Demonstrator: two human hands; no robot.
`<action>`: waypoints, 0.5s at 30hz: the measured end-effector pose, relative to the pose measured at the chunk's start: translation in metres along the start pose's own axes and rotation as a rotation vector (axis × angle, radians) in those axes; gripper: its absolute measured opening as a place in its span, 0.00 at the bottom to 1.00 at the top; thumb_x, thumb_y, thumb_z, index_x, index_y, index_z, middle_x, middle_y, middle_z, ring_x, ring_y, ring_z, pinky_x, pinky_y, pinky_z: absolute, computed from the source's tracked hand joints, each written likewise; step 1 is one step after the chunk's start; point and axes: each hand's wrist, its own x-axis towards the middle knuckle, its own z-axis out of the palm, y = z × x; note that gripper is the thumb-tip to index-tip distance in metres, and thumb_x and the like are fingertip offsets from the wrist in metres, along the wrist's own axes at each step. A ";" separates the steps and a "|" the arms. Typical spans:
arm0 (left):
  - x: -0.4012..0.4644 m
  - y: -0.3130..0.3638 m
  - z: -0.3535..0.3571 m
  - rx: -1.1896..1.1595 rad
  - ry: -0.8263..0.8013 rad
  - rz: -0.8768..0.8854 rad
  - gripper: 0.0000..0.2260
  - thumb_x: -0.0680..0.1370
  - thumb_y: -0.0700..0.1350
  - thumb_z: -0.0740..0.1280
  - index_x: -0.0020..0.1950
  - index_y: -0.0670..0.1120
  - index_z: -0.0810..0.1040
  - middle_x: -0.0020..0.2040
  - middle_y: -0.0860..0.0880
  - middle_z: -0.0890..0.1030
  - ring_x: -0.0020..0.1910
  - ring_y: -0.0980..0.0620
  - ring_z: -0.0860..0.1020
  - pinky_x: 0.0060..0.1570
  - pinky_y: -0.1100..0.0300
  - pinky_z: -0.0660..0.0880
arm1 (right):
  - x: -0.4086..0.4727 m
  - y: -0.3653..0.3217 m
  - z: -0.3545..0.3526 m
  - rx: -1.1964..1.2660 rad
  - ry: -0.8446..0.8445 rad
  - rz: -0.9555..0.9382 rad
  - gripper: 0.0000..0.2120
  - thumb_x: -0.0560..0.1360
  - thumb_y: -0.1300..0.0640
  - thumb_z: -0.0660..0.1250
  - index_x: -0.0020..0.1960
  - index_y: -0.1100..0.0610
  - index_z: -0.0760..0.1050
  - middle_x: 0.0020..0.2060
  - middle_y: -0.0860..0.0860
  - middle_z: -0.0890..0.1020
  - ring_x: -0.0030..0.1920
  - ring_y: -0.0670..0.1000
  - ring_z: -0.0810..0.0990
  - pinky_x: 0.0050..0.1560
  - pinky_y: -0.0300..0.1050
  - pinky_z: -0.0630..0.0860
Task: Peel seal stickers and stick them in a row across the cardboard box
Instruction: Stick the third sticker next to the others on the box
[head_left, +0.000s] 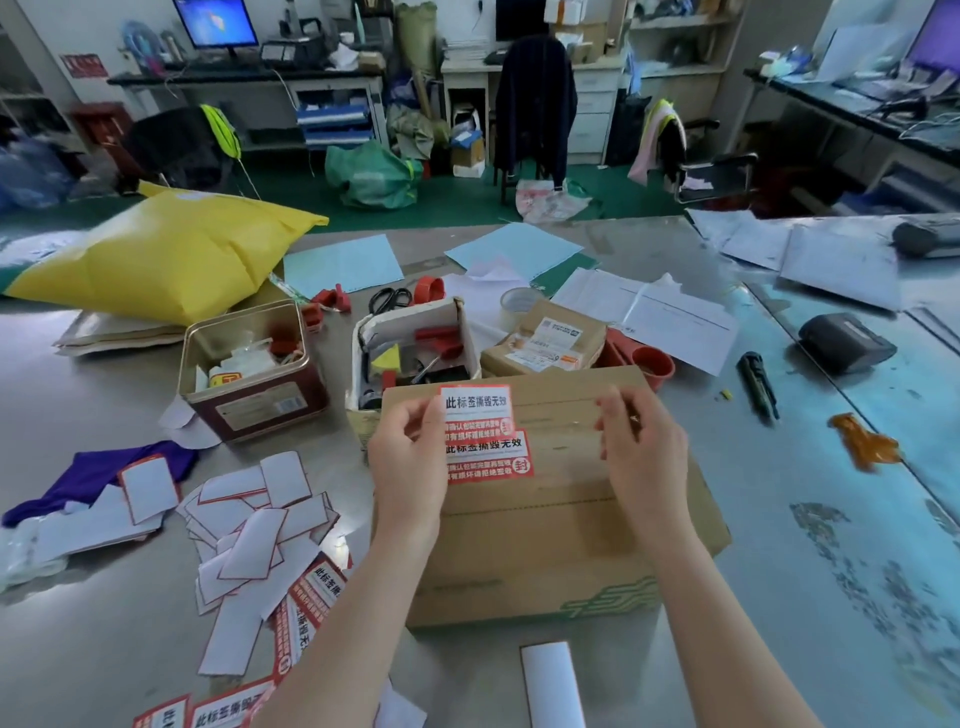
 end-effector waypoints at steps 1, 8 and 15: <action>-0.001 0.001 0.001 -0.012 -0.011 -0.002 0.05 0.79 0.48 0.62 0.46 0.50 0.76 0.43 0.53 0.81 0.42 0.56 0.81 0.38 0.63 0.77 | 0.000 0.000 0.001 0.030 -0.006 0.023 0.12 0.79 0.53 0.58 0.40 0.56 0.74 0.31 0.49 0.77 0.32 0.51 0.74 0.35 0.43 0.70; -0.011 0.016 0.007 -0.181 -0.106 -0.101 0.06 0.79 0.46 0.62 0.47 0.48 0.78 0.44 0.50 0.83 0.42 0.53 0.83 0.39 0.59 0.80 | -0.010 -0.003 0.004 0.167 -0.073 0.131 0.20 0.80 0.47 0.54 0.43 0.57 0.77 0.31 0.47 0.78 0.33 0.46 0.74 0.38 0.41 0.69; -0.018 0.020 0.012 -0.205 -0.175 -0.156 0.07 0.78 0.47 0.63 0.49 0.47 0.79 0.46 0.49 0.84 0.44 0.52 0.83 0.41 0.61 0.79 | -0.016 -0.018 0.008 0.313 -0.102 0.094 0.29 0.72 0.38 0.53 0.43 0.62 0.78 0.31 0.50 0.80 0.28 0.41 0.74 0.29 0.32 0.69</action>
